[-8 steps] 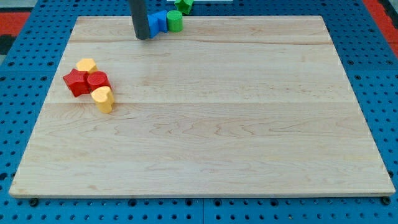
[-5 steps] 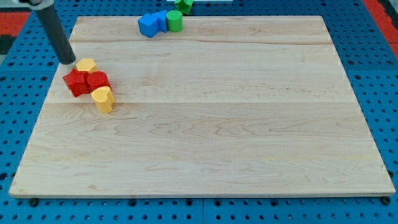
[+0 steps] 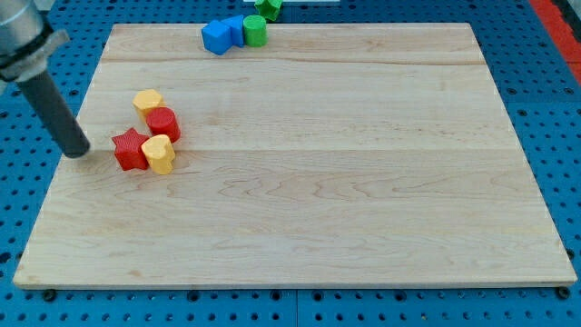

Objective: Separate red star from yellow hexagon

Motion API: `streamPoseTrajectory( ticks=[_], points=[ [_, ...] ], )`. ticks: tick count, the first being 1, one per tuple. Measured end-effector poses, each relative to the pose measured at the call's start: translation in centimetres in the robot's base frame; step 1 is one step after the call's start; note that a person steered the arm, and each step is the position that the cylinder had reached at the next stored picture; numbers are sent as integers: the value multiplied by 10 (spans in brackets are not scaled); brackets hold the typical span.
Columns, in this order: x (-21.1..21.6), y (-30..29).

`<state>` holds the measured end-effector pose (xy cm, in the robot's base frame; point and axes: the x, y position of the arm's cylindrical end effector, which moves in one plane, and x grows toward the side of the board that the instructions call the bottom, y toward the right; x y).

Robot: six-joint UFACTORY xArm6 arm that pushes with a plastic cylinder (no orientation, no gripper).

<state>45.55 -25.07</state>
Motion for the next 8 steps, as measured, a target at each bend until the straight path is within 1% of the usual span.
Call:
streamPoseTrajectory(
  ticks=[1,2,3,4,5,6,7,8],
  points=[
    [0,91],
    [0,160],
    [1,161],
    [-8,141],
    [-38,142],
    [-43,142],
    [-12,98],
    [-24,53]
  ],
)
